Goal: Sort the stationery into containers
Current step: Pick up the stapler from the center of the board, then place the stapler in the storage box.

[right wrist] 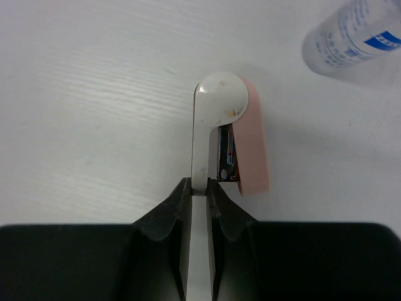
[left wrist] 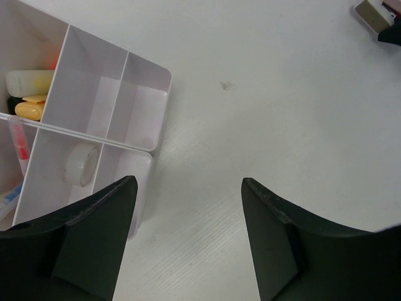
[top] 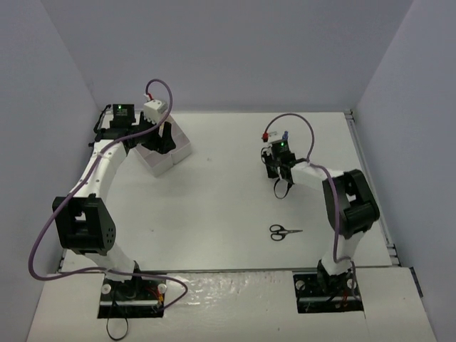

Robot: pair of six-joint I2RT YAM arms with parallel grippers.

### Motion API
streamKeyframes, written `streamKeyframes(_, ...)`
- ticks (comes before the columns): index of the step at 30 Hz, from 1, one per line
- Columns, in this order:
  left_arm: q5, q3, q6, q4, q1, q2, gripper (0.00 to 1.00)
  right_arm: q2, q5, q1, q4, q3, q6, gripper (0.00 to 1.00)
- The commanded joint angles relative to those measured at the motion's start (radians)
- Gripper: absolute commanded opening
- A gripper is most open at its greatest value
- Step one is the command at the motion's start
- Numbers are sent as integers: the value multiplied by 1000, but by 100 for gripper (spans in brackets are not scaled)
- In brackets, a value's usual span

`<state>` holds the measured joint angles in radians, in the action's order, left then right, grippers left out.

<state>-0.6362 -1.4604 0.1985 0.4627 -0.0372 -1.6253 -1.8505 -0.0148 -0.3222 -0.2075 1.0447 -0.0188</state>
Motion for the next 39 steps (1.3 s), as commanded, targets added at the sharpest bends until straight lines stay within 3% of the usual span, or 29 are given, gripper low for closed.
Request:
streamKeyframes(1,-106,-80,-81,-12,2,54,64,241,42,-139,-143,-47,76,0)
streamKeyframes(10,-271,-69,-302,-74,-39,165,65,314,-22,-329,-316,21,40,0)
streamKeyframes(18,-349,-43,-508,-183,-43,193,72,196,-24,-497,-442,193,32,0)
streamKeyframes(31,-206,28,-521,-182,-43,206,70,137,6,-590,-471,267,39,0)
streamKeyframes(39,-214,52,-517,-187,-43,217,54,133,12,-592,-475,274,37,0)
